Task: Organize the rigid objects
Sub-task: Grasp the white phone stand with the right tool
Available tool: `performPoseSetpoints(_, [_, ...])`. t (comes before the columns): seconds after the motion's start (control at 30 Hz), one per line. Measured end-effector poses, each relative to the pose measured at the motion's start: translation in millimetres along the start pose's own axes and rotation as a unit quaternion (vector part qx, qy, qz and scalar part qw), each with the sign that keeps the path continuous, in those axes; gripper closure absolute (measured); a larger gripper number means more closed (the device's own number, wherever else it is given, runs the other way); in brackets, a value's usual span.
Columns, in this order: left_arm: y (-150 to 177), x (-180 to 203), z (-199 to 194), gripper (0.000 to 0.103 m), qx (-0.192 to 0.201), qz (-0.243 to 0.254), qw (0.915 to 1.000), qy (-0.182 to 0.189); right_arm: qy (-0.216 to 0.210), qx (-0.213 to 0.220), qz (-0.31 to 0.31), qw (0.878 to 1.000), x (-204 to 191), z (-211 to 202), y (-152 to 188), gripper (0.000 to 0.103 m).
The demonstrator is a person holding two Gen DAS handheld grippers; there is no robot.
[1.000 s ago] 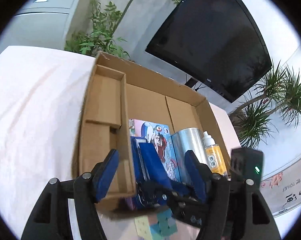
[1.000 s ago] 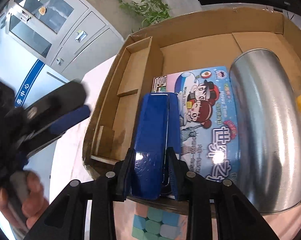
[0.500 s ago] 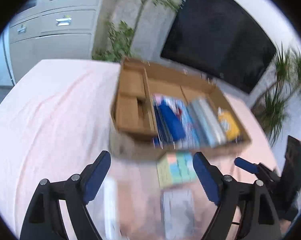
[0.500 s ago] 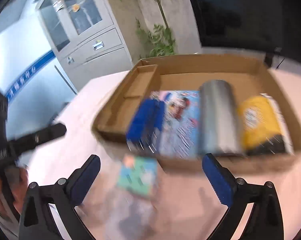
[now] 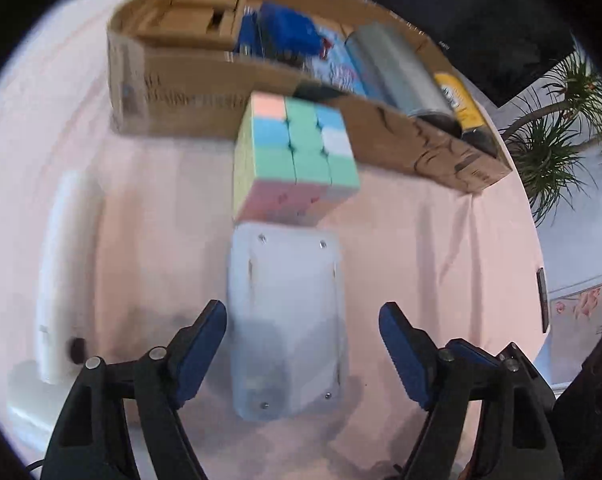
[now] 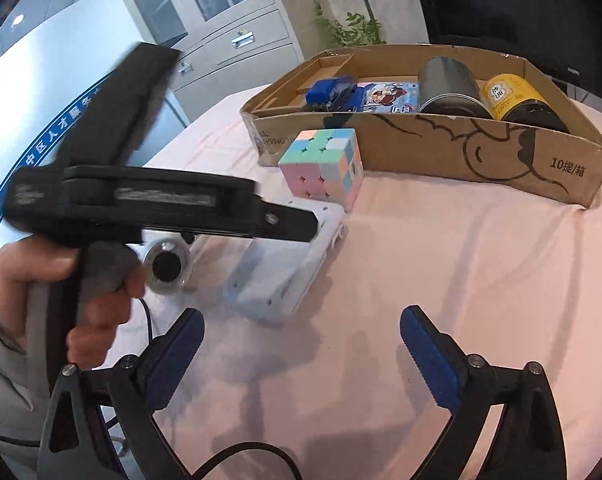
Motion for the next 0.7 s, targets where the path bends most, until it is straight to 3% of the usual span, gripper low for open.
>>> performPoseSetpoints(0.07, [3.1,0.4,3.3,0.032,-0.001,-0.003,1.0,-0.008,-0.006,-0.001,-0.003,1.0,0.1,-0.7,-0.2,0.008])
performPoseSetpoints(0.13, [5.6,-0.3,2.8,0.044,-0.001,-0.009,0.9999,-0.009,-0.008,-0.004,-0.009,1.0,-0.1,0.6,-2.2,0.01])
performPoseSetpoints(0.2, [8.1,-0.8,0.8,0.062,0.0,-0.014,0.9999,0.007,-0.008,-0.007,-0.017,1.0,-0.6,4.9,-5.3,0.013])
performPoseSetpoints(0.3, [9.4,1.8,-4.2,0.071,0.003,-0.017,0.9997,0.019,-0.006,-0.013,-0.026,1.0,-2.7,15.9,-13.1,0.017])
performPoseSetpoints(0.5, [10.3,31.5,-16.7,0.075,0.012,-0.019,0.9936,0.111,-0.025,-0.033,-0.007,0.999,-0.7,36.3,-14.9,0.025])
performPoseSetpoints(0.67, [12.2,89.3,-15.1,0.075,-0.007,0.024,0.9805,0.195,-0.052,-0.018,0.039,0.998,20.1,17.0,-6.6,0.027])
performPoseSetpoints(0.7, [11.9,95.3,-15.0,0.075,-0.004,0.033,0.9801,0.196,-0.046,-0.013,0.052,0.997,29.3,8.6,-3.0,0.027])
Point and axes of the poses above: each gripper's, at about its wrist camera, not at the fingertips, and z roughly the way its jaws point, x to its right, y to its underside, the point moved 6 cm from there along z, roughly the way its jaws point, and after that the axes turned 4 degrees about -y, right-handed, at the moved point
